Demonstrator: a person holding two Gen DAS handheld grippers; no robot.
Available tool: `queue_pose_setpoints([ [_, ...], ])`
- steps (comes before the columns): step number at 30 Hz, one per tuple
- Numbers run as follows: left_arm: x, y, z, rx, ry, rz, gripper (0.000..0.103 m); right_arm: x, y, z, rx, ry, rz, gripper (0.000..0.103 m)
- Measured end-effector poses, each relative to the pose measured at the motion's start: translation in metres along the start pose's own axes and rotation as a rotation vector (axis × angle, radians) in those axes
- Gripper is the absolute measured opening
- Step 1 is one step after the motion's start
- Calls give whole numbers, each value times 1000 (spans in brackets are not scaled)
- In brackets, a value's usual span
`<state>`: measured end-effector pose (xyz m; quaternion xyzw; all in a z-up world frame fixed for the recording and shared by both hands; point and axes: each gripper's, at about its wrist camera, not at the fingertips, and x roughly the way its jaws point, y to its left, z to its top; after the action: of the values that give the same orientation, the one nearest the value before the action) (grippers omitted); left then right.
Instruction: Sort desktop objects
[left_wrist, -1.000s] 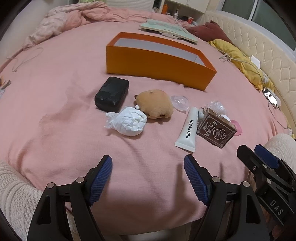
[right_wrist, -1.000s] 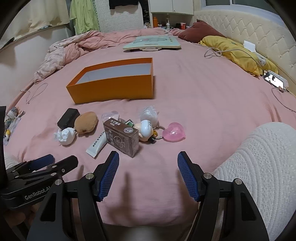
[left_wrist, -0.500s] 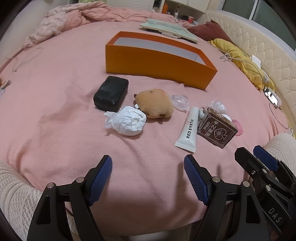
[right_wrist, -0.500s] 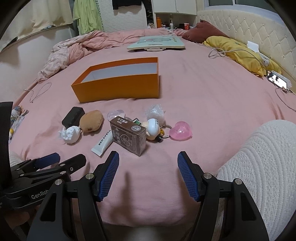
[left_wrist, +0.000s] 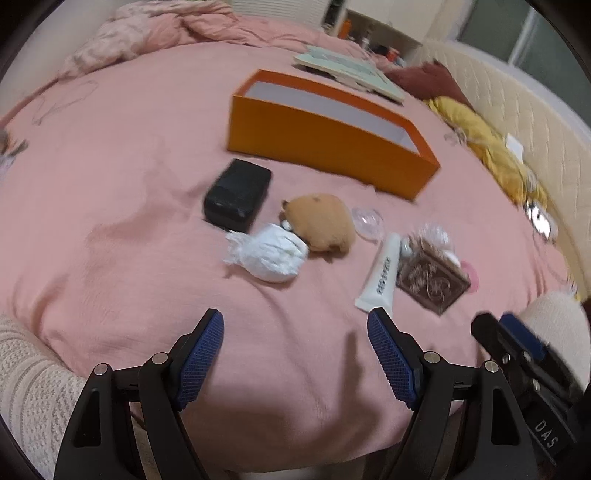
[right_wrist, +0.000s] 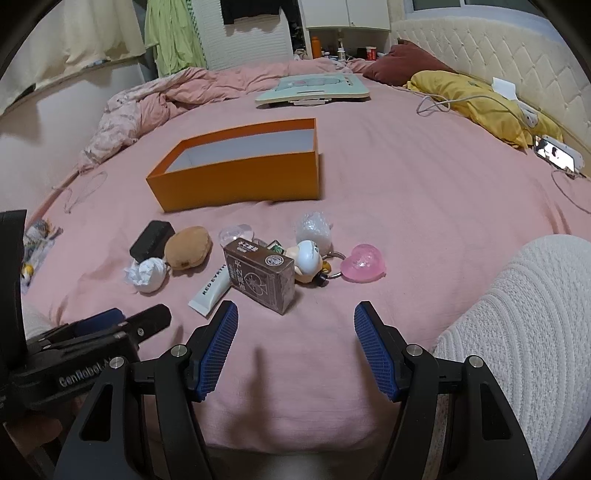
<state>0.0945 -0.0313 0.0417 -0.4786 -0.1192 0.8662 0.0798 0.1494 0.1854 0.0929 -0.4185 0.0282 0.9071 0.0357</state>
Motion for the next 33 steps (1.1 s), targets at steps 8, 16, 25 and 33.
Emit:
queue_pose_setpoints([
  [8,12,18,20,-102,-24,-19,80,-1,-1,2,14,-3,18,66],
  [16,43,7,34,-10,-10,46,35,2,-2,3,20,8,32,66],
  [25,6,-2,24,5,-116,-57,24,2,-4,4,34,-2,60,66],
  [33,-2,-4,25,4,-167,-97,24,9,13,19,-31,-62,110,66],
])
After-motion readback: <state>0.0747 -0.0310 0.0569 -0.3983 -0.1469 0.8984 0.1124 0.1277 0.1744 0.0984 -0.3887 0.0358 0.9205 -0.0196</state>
